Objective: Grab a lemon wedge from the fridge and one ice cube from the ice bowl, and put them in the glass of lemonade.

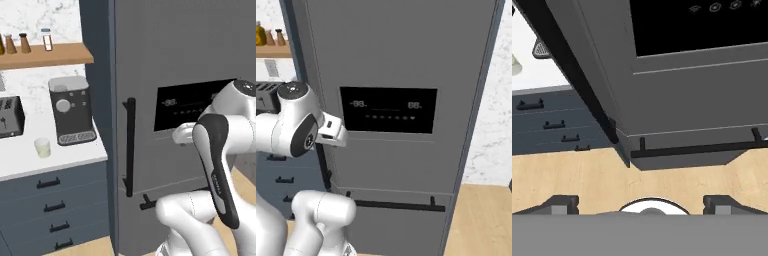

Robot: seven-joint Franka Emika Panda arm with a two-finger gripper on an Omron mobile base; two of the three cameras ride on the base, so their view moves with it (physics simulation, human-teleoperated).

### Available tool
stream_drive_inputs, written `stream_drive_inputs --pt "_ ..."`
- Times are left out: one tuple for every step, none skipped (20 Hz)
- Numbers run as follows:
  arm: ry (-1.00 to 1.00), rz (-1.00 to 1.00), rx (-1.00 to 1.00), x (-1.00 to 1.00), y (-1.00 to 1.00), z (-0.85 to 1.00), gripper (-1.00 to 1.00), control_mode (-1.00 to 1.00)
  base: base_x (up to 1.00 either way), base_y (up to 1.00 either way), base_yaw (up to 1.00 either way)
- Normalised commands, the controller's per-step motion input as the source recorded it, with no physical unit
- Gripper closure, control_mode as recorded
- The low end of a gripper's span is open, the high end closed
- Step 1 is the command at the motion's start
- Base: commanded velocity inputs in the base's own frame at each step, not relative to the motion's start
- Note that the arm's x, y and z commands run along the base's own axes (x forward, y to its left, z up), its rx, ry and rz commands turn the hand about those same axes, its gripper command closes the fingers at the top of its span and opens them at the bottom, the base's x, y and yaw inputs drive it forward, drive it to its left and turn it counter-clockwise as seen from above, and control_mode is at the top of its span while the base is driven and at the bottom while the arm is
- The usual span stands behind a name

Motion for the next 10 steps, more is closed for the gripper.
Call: stream_drive_inputs --pt "0.00 0.00 0.00 0.00 0.00 0.00 -1.00 1.00 -0.29 0.71 -0.37" --pt "0.00 0.00 0.00 0.00 0.00 0.00 -1.00 1.00 -0.36 0.56 -0.39" --pt "0.00 0.00 0.00 0.00 0.00 0.00 -1.00 1.00 -0.39 0.42 -0.41" --pt "0.00 0.00 0.00 0.00 0.00 0.00 -1.00 1.00 -0.44 0.31 -0.44" --pt "0.00 0.00 0.00 0.00 0.00 0.00 -1.00 1.00 -0.46 0.31 -0.45" --pt "0.00 0.00 0.00 0.00 0.00 0.00 -1.00 1.00 -0.46 0.29 -0.44" --pt "0.00 0.00 0.00 0.00 0.00 0.00 -1.00 1.00 -0.43 0.27 -0.41" --pt "0.00 0.00 0.00 0.00 0.00 0.00 -1.00 1.00 -0.39 0.25 -0.39" --pt "0.00 0.00 0.00 0.00 0.00 0.00 -1.00 1.00 -0.35 0.16 -0.34" --pt "0.00 0.00 0.00 0.00 0.00 0.00 -1.00 1.00 -0.30 0.05 -0.27"
